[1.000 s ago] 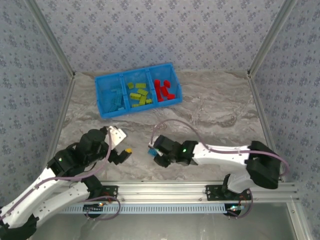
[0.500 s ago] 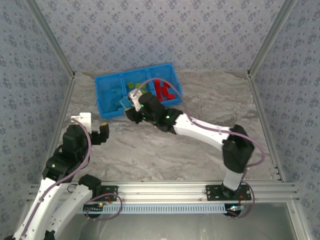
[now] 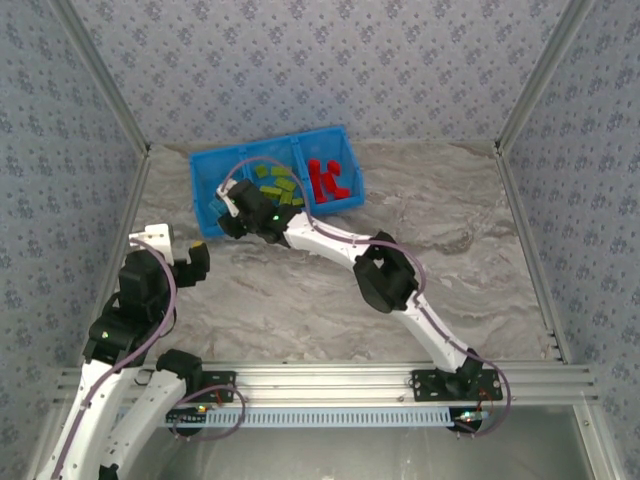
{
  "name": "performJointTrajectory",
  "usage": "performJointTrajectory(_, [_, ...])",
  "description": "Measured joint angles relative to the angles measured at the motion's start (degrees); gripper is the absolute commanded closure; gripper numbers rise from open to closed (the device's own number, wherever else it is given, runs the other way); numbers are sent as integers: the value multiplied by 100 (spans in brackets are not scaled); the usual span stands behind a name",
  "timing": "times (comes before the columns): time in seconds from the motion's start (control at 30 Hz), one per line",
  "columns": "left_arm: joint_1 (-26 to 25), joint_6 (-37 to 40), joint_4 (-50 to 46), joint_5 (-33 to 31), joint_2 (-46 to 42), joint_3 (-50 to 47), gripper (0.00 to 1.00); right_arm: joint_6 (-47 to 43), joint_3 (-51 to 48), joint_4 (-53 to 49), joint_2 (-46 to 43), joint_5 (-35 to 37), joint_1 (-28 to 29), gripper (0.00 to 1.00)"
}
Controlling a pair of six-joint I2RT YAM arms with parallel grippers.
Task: Sort the legos into containers by color
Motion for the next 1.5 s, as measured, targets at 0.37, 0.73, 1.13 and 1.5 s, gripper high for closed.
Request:
performJointTrajectory(0.37, [4, 20, 4, 0, 0, 0, 5, -79, 1714, -1113, 656, 267, -2, 45])
performJointTrajectory(0.73, [13, 24, 22, 0, 2, 0, 5, -376, 745, -1602, -144, 632, 52, 43])
performJointTrajectory(1.13, [26, -22, 15, 129, 155, -2, 1, -522, -4367, -409, -4780, 1082, -55, 37])
performJointTrajectory(1.5, [26, -737, 507, 516, 763, -363, 1, 48, -7949, 55, -8535, 1947, -1665, 4])
